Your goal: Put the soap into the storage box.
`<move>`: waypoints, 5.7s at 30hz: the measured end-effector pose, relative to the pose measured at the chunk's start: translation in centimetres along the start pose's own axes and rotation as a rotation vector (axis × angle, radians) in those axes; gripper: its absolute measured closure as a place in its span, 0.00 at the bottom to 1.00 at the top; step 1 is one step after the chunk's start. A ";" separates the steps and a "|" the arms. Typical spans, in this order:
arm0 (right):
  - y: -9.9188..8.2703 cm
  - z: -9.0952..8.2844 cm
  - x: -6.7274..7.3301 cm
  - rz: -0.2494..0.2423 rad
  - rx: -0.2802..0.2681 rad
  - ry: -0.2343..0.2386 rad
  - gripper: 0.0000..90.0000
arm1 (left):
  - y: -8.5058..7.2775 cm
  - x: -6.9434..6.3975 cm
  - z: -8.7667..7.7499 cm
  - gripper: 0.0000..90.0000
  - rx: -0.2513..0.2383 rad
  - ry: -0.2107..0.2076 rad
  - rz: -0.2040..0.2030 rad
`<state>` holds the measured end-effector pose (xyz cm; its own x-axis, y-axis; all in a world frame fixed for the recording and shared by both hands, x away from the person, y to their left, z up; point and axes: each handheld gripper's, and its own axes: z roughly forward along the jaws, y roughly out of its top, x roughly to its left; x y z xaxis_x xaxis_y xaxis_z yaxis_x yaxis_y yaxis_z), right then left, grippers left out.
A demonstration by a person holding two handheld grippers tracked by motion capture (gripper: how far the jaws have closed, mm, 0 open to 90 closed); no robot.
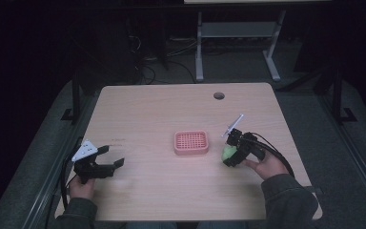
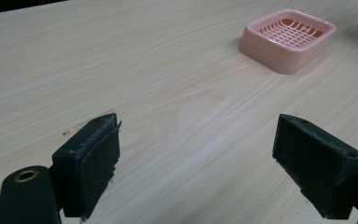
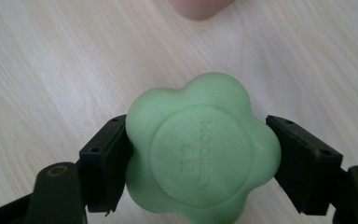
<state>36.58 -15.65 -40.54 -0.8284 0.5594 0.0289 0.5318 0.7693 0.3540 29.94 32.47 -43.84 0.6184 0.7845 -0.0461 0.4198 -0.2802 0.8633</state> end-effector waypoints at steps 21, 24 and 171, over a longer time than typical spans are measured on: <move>3.3 -0.1 -0.7 -0.026 0.002 0.010 0.29 | 0.0 -0.1 0.0 0.16 -0.006 -0.003 0.000; 3.7 -0.1 -0.8 -0.024 0.010 0.005 0.29 | 0.0 -0.1 0.1 0.16 -0.004 -0.002 0.002; 14.8 7.0 0.2 -0.136 0.100 0.026 0.26 | 0.2 0.3 -0.2 0.16 -0.030 -0.013 -0.014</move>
<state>45.48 -2.00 -41.84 -0.8973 0.4412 0.0115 0.4285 0.8648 0.2616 30.06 32.80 -43.61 0.6208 0.7813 -0.0648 0.4085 -0.2519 0.8773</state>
